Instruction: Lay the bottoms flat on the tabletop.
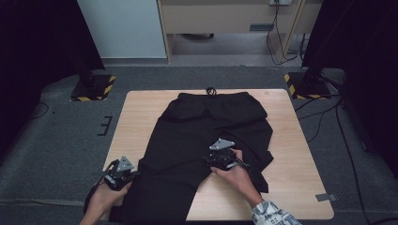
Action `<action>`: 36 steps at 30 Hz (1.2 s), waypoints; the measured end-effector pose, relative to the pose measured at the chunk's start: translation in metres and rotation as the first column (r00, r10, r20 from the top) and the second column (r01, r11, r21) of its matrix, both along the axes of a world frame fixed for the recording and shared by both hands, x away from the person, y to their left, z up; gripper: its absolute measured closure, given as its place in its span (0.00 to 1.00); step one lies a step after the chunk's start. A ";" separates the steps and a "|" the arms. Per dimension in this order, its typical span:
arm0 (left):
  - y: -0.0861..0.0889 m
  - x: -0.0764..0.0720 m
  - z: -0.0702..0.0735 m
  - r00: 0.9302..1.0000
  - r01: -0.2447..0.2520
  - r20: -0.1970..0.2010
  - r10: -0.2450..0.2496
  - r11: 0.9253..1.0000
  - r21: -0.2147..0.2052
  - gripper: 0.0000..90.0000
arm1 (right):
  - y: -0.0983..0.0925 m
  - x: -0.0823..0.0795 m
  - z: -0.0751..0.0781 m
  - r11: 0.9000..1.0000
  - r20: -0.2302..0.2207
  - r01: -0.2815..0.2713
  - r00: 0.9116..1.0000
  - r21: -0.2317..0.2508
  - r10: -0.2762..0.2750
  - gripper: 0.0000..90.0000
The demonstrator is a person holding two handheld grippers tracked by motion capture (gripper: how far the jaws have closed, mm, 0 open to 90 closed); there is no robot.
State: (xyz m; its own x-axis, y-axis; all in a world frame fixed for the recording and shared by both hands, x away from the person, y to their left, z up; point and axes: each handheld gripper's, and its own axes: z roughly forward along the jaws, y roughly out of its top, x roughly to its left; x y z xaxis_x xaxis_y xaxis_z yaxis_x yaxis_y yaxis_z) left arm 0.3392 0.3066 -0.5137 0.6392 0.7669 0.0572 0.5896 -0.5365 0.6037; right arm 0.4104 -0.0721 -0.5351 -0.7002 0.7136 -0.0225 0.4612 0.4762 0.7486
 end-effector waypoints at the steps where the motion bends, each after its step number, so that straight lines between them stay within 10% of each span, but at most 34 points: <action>1: 0.000 0.004 -0.001 1.000 0.002 0.003 -0.002 1.000 -0.004 0.96 | 0.000 0.000 0.000 1.000 0.001 -0.001 1.000 -0.001 0.001 0.44; 15: -0.013 -0.044 0.005 0.996 0.088 -0.035 -0.088 0.996 0.023 0.93 | -0.007 -0.002 0.001 1.000 -0.009 -0.008 1.000 -0.001 0.008 0.40; 22: -0.018 -0.004 0.021 0.993 -0.030 0.110 0.036 0.998 -0.057 0.46 | -0.011 -0.011 0.023 0.998 0.029 -0.015 0.999 0.055 0.014 0.26; 29: -0.050 0.043 0.017 0.991 -0.046 0.117 0.059 0.993 -0.110 0.31 | -0.039 -0.014 0.046 0.997 0.068 0.012 0.998 0.073 -0.017 0.30; 36: -0.065 0.053 0.001 0.991 -0.058 0.118 0.070 0.994 -0.097 0.32 | -0.081 -0.023 0.051 0.994 0.095 0.085 0.991 0.061 -0.091 0.44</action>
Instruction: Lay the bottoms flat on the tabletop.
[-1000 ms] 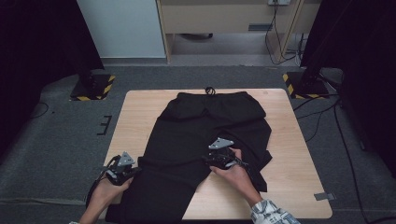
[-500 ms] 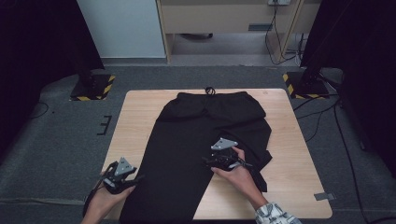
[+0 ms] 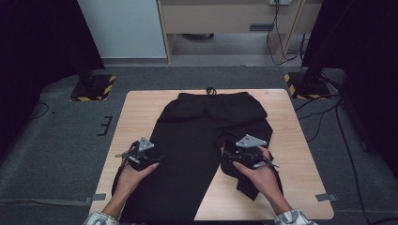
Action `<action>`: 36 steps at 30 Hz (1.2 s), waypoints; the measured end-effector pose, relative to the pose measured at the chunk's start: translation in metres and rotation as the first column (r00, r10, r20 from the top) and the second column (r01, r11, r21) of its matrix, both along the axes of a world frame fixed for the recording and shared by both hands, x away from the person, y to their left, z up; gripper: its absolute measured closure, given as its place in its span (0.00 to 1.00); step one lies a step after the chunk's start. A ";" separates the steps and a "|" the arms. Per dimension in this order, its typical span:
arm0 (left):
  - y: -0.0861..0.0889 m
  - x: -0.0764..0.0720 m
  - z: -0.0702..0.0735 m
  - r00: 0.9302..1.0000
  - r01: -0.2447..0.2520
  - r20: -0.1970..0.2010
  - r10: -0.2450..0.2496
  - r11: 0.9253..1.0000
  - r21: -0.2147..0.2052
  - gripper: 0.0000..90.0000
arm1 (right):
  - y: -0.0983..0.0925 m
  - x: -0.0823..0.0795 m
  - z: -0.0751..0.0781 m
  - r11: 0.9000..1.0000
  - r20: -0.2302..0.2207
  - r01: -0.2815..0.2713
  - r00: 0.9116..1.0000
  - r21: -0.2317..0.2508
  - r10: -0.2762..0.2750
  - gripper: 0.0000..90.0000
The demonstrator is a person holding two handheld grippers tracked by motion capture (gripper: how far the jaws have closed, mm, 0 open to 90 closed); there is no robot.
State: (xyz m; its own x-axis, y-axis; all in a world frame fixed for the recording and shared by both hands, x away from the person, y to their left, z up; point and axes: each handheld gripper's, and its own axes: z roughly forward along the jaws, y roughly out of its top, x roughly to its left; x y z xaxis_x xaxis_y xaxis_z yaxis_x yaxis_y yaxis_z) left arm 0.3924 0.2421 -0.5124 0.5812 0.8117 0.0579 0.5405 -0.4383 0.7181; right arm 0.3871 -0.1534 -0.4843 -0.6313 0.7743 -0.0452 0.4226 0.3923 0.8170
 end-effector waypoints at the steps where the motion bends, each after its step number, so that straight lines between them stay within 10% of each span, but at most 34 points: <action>1: 0.000 0.000 -0.002 1.000 -0.004 -0.001 0.004 1.000 0.006 0.32 | -0.007 -0.001 -0.001 1.000 0.008 0.018 1.000 -0.006 -0.018 0.45; 9: 0.001 0.004 -0.013 1.000 -0.008 -0.021 0.008 1.000 0.027 0.25 | -0.048 -0.016 -0.022 0.996 -0.043 0.094 0.995 0.007 -0.093 0.43; 18: 0.004 0.005 -0.021 1.000 -0.004 -0.021 0.003 1.000 -0.026 0.17 | -0.036 -0.008 -0.043 0.998 -0.112 0.062 0.992 -0.029 -0.065 0.33; 28: 0.005 0.004 -0.023 1.000 -0.002 -0.029 0.001 0.999 -0.041 0.15 | -0.034 -0.013 -0.045 0.999 -0.143 0.025 0.989 -0.045 -0.031 0.68; 36: 0.005 0.004 -0.023 1.000 -0.003 -0.028 0.002 0.999 -0.041 0.15 | -0.046 -0.027 -0.041 0.998 -0.189 -0.028 0.982 -0.056 0.017 0.69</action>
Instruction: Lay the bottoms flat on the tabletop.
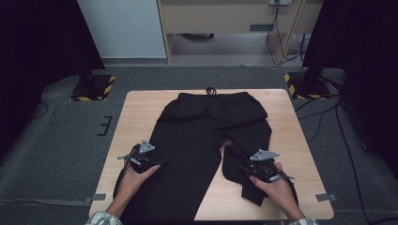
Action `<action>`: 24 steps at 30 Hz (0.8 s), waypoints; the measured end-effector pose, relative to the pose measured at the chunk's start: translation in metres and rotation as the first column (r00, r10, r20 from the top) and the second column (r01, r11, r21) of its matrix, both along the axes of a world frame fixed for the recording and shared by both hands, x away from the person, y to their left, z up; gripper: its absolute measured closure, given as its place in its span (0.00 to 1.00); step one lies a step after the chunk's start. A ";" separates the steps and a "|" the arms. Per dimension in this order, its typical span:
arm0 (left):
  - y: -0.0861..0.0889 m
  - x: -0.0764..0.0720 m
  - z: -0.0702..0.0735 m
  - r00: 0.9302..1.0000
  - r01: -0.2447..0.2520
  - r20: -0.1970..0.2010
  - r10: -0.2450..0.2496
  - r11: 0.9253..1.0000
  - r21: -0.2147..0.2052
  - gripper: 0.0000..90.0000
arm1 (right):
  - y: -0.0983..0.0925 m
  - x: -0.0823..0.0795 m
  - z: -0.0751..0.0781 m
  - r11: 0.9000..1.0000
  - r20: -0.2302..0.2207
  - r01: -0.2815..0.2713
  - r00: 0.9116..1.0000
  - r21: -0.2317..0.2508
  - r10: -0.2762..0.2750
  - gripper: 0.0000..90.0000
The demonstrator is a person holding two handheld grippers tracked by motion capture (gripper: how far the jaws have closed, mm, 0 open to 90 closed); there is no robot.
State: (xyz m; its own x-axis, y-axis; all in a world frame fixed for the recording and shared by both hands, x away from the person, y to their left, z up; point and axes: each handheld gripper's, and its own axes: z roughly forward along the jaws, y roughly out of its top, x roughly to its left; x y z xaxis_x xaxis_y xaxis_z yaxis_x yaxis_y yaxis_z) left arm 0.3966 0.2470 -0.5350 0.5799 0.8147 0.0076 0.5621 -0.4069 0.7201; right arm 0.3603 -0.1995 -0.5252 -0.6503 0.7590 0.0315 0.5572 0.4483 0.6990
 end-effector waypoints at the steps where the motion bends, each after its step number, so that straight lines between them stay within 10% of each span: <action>1: 0.000 0.000 0.000 1.000 0.000 0.000 0.000 1.000 0.000 0.15 | -0.003 -0.003 0.000 1.000 -0.004 -0.004 1.000 -0.002 0.004 0.68; 14: 0.000 0.000 0.000 1.000 -0.002 0.000 0.002 1.000 0.000 0.15 | -0.039 -0.052 0.010 0.997 -0.023 -0.071 0.997 0.015 0.072 0.51; 19: -0.002 -0.002 0.002 1.000 0.000 -0.003 0.000 1.000 0.020 0.16 | -0.064 -0.059 0.034 0.995 0.105 0.062 0.992 0.074 -0.069 0.49; 24: -0.021 -0.006 0.019 0.998 0.043 0.051 -0.044 0.999 0.021 0.21 | -0.086 -0.052 0.030 0.985 0.097 0.155 0.982 0.070 -0.161 0.65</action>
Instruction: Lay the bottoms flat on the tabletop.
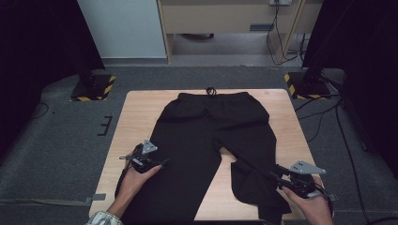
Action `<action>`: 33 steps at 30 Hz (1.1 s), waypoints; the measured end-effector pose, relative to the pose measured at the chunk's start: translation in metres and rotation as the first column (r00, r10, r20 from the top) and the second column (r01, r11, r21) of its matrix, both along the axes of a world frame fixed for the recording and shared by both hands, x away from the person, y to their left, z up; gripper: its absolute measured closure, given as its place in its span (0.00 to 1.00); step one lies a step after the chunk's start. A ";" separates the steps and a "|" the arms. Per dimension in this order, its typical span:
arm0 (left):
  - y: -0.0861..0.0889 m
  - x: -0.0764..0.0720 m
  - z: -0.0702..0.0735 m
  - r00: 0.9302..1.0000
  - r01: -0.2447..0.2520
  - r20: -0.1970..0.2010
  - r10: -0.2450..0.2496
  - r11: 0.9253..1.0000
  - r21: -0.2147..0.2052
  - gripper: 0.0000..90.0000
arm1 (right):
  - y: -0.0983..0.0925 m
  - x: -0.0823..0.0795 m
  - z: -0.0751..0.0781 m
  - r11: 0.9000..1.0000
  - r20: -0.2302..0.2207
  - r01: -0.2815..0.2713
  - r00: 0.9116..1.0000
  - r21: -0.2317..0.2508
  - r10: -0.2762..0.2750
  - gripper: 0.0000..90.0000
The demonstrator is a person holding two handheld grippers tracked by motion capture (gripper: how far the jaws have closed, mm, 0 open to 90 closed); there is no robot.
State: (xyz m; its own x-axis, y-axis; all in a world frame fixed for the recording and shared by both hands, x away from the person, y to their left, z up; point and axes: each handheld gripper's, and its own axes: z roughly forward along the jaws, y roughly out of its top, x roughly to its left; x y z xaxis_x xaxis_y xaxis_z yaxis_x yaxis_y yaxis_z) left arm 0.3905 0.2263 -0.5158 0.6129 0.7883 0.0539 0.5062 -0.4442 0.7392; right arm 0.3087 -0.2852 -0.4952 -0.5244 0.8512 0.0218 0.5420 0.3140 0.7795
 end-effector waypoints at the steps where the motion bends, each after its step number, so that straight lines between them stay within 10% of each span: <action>1: -0.007 0.000 0.004 1.000 0.013 0.014 -0.013 1.000 -0.007 0.22 | -0.001 0.003 -0.002 1.000 -0.006 0.012 1.000 0.000 -0.012 0.65; 8: -0.077 0.012 0.018 0.991 0.133 0.024 -0.133 0.991 -0.003 0.23 | 0.008 0.023 -0.025 0.999 -0.105 0.010 0.994 -0.050 -0.016 0.51; 14: -0.127 0.022 0.017 0.974 0.225 0.016 -0.225 0.974 0.002 0.23 | 0.007 0.007 -0.028 0.998 -0.125 -0.023 0.992 -0.055 0.016 0.51; 22: -0.163 0.034 0.012 0.966 0.258 0.015 -0.258 0.966 -0.011 0.28 | -0.026 -0.016 -0.014 0.999 -0.093 0.026 0.995 -0.023 -0.028 0.61; 33: -0.203 0.043 0.001 0.958 0.287 0.014 -0.287 0.958 0.019 0.34 | -0.016 0.004 -0.031 0.999 -0.115 0.028 0.993 -0.026 -0.031 0.59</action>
